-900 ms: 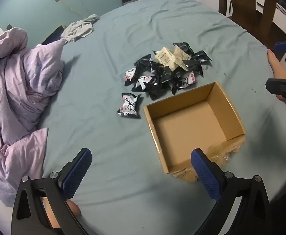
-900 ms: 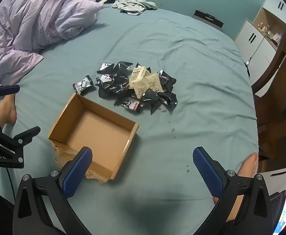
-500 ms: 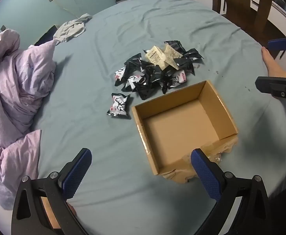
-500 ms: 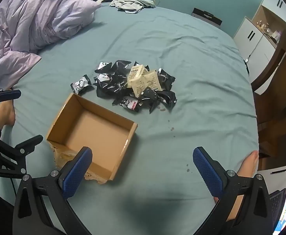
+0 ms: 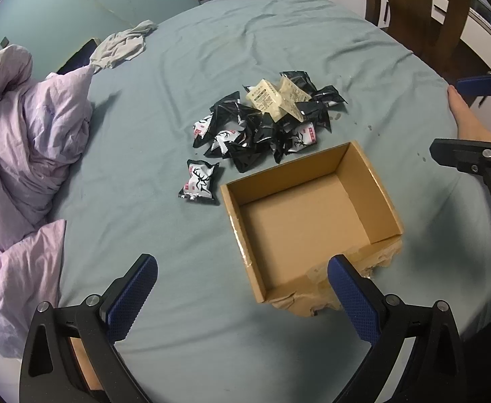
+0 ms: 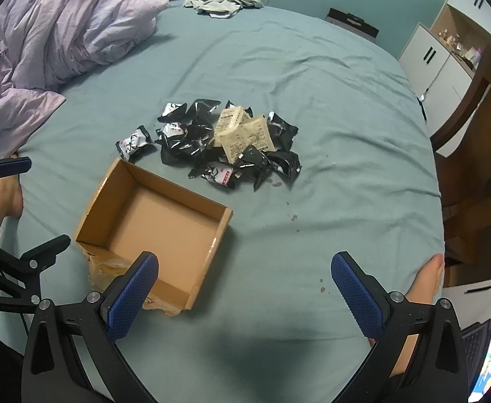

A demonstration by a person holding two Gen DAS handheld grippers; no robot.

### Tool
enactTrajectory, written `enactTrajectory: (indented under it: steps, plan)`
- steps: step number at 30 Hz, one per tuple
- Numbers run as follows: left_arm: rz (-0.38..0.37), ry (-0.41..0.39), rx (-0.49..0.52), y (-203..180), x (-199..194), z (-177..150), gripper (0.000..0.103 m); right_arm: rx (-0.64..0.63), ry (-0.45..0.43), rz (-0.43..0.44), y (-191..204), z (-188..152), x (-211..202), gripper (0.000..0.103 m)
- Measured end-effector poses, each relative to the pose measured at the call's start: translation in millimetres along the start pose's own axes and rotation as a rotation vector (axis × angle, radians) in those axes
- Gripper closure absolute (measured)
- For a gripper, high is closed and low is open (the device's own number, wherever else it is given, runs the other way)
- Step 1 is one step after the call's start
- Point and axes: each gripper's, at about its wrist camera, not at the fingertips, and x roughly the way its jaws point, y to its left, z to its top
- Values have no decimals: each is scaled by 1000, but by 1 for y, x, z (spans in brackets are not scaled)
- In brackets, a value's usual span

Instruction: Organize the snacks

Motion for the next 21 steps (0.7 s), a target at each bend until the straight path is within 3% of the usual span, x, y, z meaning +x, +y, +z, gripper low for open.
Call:
enactTrajectory:
  steps: [21]
  plan:
    - [-9,3,-28,1,0,10,0,40,31,7,-8,5,9,0]
